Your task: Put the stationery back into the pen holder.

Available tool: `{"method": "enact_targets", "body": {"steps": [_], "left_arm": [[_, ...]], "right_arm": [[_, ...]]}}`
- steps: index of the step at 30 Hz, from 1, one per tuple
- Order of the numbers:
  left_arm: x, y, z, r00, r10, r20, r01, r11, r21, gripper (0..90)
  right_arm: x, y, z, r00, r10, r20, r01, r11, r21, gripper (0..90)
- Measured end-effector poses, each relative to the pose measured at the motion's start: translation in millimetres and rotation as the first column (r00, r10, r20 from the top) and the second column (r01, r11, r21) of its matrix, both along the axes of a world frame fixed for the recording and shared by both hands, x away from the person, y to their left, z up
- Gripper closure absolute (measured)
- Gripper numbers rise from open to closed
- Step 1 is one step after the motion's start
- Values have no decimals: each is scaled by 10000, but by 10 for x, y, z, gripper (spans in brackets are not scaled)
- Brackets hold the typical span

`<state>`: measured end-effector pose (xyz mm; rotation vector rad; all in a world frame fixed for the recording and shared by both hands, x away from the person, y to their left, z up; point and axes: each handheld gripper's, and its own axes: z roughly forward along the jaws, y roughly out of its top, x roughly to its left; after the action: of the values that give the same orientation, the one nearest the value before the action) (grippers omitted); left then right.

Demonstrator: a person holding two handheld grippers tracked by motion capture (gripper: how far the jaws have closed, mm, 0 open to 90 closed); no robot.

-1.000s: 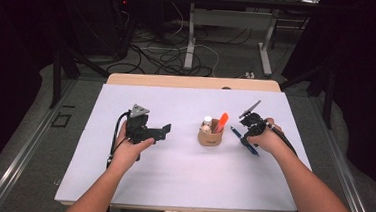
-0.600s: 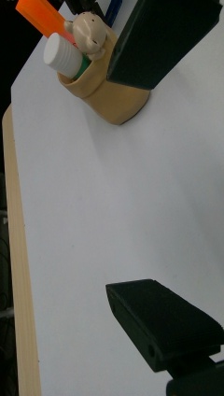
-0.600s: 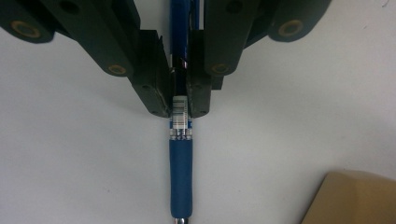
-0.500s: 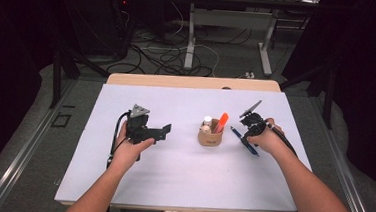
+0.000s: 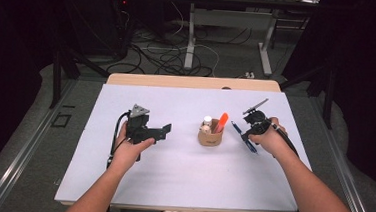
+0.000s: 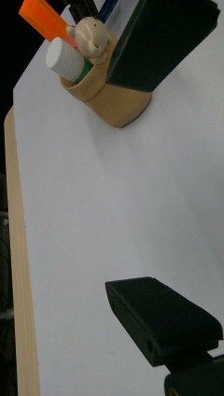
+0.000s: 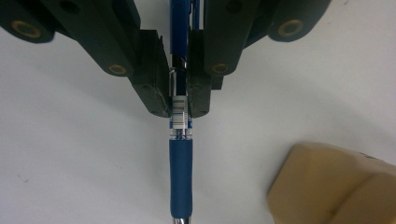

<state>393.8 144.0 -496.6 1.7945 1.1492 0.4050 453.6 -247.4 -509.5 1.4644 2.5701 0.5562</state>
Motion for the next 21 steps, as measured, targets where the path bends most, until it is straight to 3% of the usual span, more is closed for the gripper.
{"method": "enact_targets", "body": {"steps": [2, 3, 4, 5, 6, 8, 10, 16, 21], "left_arm": [[-1, 0, 3, 10000, -8, -36, 8, 10000, -20, 38], [-1, 0, 2, 10000, -32, -42, 32, 10000, -66, 40], [-1, 0, 2, 10000, -41, -45, 41, 10000, -79, 42], [-3, -1, 2, 10000, -45, -43, 44, 10000, -84, 46], [-5, -6, 2, 10000, -20, -67, 19, 9999, -155, 50], [-7, -7, 5, 10000, -18, -66, 17, 9999, -164, 53], [-9, -8, 8, 10000, -35, -77, 34, 9998, -184, 59], [-18, -13, 24, 10000, -60, -11, 59, 9997, -257, 76], [-34, -26, 49, 9999, -133, 59, 135, 9995, -296, 105]], "right_arm": [[-30, -14, 25, 9997, -186, 147, 184, 9998, 124, 798], [-37, -26, -24, 9963, -317, 804, 248, 9960, 854, 798], [-56, -44, 66, 9996, -277, 71, 276, 9996, 74, 797], [-62, -62, 99, 9996, -251, -88, 250, 9996, -159, 798], [-83, -64, 42, 9965, -517, 657, 476, 9969, 629, 798], [-113, -93, 47, 9934, -587, 989, 464, 9914, 1224, 797], [-149, -108, 94, 9931, -709, 930, 591, 9904, 1246, 798], [-273, -134, 234, 9820, -669, 1765, 344, 9828, 1813, 797], [-402, -99, 371, 9673, -502, 2486, -35, 9775, 2109, 797]]}}
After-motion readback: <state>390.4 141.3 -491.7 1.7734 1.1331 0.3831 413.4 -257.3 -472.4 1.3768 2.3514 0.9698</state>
